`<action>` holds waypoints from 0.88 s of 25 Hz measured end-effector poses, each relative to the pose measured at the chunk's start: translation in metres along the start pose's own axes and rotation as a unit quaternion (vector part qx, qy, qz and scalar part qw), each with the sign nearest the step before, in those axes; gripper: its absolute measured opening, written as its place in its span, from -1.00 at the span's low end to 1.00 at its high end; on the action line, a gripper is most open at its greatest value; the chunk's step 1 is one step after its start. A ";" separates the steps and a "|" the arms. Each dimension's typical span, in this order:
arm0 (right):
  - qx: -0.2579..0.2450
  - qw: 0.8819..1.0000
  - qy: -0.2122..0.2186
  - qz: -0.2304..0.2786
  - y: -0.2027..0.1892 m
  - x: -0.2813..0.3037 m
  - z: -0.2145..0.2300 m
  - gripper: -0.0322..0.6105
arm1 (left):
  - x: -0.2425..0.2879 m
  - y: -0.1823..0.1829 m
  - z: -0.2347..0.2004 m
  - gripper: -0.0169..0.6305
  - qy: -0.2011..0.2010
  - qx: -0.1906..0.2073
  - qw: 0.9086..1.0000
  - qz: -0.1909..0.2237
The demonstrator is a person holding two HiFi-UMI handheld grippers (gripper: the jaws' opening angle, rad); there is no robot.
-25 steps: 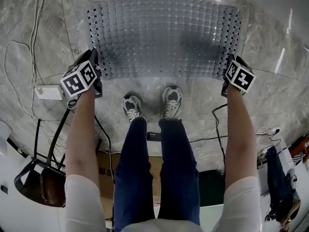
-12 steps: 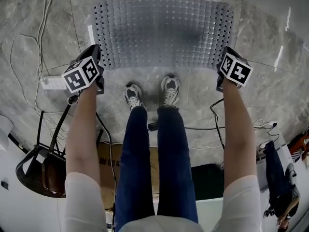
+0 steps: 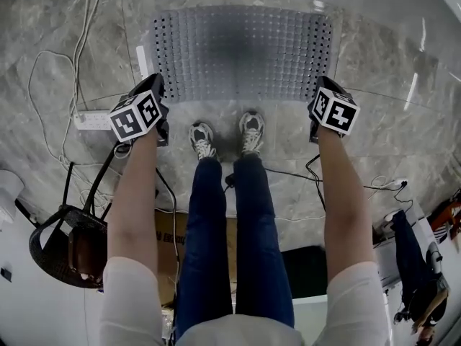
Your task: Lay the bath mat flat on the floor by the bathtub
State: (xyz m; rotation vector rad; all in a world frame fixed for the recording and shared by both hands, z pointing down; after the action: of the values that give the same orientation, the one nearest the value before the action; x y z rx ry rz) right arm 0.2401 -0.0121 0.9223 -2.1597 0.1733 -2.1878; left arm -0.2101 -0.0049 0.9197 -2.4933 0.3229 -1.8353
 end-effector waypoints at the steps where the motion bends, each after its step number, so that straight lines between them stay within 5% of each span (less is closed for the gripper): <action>1: 0.000 1.000 0.002 0.001 0.001 -0.008 -0.003 -0.79 | -0.006 0.000 0.003 -0.77 -0.002 -0.003 1.000 0.000; 12: -0.002 1.000 0.021 0.020 0.002 -0.099 -0.038 -0.79 | -0.095 0.005 0.045 -0.78 -0.028 0.014 0.999 0.023; 22: 0.037 0.991 0.074 0.110 0.025 -0.214 -0.056 -0.79 | -0.195 0.020 0.094 -0.79 -0.056 0.020 0.995 0.080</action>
State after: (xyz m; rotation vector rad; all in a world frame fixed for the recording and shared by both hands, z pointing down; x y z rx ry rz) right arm 0.1862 -0.0089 0.7067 -1.8436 0.3145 -2.1890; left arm -0.1788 0.0015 0.7048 -2.4516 0.4631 -1.6205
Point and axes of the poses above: the fingertips, and each gripper's own axes: x forward along the fingers, z to its right, y out of its top, the point moved 3 cm from there along -x, backward along the fingers, and after that the axes turned 9 degrees about -z, right-handed, at the moved point
